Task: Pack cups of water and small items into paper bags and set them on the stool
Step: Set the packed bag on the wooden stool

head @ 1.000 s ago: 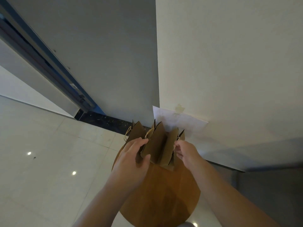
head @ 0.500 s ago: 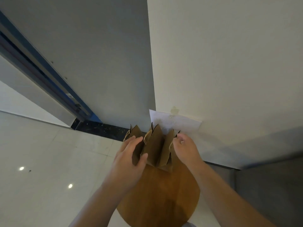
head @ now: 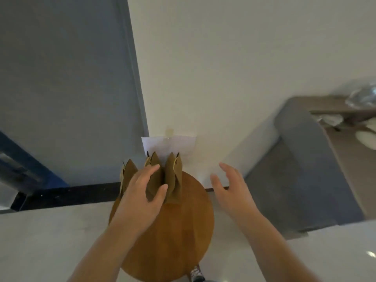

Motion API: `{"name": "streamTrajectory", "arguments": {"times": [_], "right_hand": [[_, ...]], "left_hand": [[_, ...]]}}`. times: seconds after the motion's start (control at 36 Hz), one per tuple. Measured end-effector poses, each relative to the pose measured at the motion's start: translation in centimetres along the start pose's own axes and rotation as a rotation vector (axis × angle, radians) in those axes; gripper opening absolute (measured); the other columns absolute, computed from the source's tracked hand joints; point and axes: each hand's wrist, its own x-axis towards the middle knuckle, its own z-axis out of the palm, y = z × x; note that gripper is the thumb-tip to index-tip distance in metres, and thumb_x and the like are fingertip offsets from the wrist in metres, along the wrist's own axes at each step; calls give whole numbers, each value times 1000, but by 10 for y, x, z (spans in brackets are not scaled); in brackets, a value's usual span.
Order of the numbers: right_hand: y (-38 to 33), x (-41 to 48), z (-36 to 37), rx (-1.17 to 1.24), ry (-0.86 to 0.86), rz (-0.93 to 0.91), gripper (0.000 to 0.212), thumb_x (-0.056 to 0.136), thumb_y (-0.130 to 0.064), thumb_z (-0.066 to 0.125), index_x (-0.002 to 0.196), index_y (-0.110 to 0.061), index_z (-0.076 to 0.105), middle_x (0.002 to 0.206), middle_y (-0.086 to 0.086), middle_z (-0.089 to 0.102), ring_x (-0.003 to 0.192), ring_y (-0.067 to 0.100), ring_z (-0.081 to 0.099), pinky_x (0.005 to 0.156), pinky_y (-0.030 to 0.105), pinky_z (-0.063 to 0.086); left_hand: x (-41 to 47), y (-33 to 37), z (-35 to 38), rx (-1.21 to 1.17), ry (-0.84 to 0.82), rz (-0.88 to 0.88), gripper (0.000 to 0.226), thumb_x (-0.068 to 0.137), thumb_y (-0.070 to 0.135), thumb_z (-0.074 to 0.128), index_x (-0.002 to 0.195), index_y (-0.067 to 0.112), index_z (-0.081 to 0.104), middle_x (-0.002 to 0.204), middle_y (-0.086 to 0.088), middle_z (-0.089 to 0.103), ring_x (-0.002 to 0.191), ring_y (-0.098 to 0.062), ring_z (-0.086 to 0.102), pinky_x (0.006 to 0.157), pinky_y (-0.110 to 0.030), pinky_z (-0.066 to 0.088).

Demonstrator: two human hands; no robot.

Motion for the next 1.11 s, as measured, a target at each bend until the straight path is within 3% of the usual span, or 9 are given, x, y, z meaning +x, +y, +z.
{"name": "streamTrajectory", "arguments": {"times": [0.19,0.31,0.39,0.47,0.56,0.69,0.83,1.11], "right_hand": [[42,-74,-70,53,163,111,64,102,-61,54,159,-42,33,165,-15,32,150,10,36,117,35,36],[79,-108,-111,58,263,117,66,101,-62,52,161,-40,33,160,-18,36,143,4,40,108,24,33],[113,-132,-140,66,349,138,66,99,-66,51,159,-44,33,157,-22,38,143,3,42,108,26,36],[151,-158,-171,119,423,185,65,97,-68,51,156,-46,35,152,-25,39,128,-3,52,97,23,45],[193,-185,-207,146,478,231,62,100,-62,54,156,-42,38,152,-20,42,136,4,45,108,28,39],[272,-225,-277,140,515,326,62,101,-59,55,157,-41,36,155,-22,39,126,-3,37,107,28,37],[357,-252,-353,116,533,394,62,100,-63,53,156,-47,33,159,-21,37,143,8,42,114,36,41],[434,-239,-459,102,532,351,63,100,-62,52,157,-47,30,160,-18,37,145,12,43,117,40,41]], "left_hand": [[-28,46,36,-61,-131,184,59,97,55,60,151,51,36,155,28,35,146,-5,37,118,-43,43],[-40,88,66,-66,-219,289,56,99,49,63,150,49,39,140,39,32,139,5,36,119,-38,41],[-53,124,92,-68,-263,371,53,100,42,64,148,47,42,141,33,37,136,5,38,120,-38,40],[-70,164,127,-45,-321,459,50,100,42,62,146,47,43,145,27,40,137,3,39,118,-35,39],[-87,204,175,-48,-383,524,49,98,43,62,143,50,45,146,27,42,137,2,41,118,-37,41],[-126,279,273,-57,-509,619,51,97,50,63,140,65,39,151,29,38,141,1,40,116,-37,44],[-171,356,369,-56,-626,627,53,99,53,61,143,65,34,155,37,29,146,2,33,119,-40,42],[-192,454,463,-16,-592,653,54,99,53,61,144,63,33,156,34,29,145,0,35,116,-39,46]]}}
